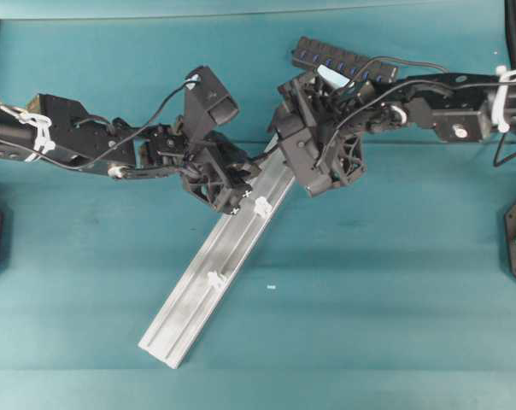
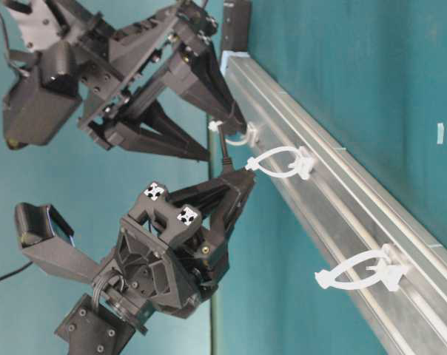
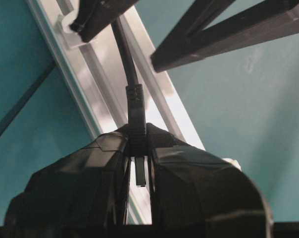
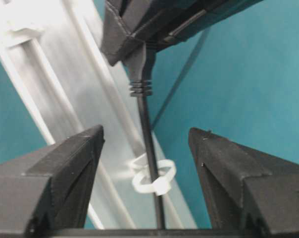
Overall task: Pass the USB cable through three rings with both arms.
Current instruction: 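Grasp the cable with the left gripper and release the right gripper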
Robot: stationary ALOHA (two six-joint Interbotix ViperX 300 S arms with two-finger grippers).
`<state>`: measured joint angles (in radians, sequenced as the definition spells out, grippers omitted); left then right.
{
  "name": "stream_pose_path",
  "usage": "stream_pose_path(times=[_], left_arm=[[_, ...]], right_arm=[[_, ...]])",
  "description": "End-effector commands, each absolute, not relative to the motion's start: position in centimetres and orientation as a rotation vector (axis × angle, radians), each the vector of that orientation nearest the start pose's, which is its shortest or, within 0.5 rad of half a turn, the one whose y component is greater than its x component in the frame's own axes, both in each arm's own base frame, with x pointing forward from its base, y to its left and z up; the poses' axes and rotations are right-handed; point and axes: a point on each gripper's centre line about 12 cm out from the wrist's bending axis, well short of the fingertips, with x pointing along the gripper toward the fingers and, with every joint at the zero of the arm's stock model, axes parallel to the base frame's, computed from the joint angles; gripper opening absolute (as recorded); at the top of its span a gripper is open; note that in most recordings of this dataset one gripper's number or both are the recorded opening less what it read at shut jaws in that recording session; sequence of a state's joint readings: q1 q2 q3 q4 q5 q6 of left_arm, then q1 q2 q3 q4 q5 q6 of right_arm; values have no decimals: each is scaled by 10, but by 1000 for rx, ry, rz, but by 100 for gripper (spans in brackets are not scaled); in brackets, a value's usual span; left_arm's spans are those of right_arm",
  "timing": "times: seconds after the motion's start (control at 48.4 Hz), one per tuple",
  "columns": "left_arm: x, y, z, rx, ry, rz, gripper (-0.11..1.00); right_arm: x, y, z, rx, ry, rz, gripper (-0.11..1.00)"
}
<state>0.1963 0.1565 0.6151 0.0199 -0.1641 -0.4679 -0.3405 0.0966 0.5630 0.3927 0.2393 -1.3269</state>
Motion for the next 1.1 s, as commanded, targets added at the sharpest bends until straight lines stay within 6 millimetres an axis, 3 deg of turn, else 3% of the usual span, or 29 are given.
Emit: stream_pose_path(times=[0.0,0.248,0.434,0.496,0.992,1.075], left_arm=[[413,78,150,-485,521,302,8],[413,78,150,-483,520,301,8],[412,77,150,-483,521,300,8],[412,78,149,-483,524,302,8],[405,77,144,-485,542,307,8],[402,76,144,-487,546,309,17]], right_arm=[[385,-123,144,-689,881,173,74],[388,-120,142,-701,878,182,59],[391,-118,142,-696,883,198,16],[391,-117,141,-694,886,205,7],[390,-126,137,-702,937,254,7],[388,-126,136,-726,959,287,7]])
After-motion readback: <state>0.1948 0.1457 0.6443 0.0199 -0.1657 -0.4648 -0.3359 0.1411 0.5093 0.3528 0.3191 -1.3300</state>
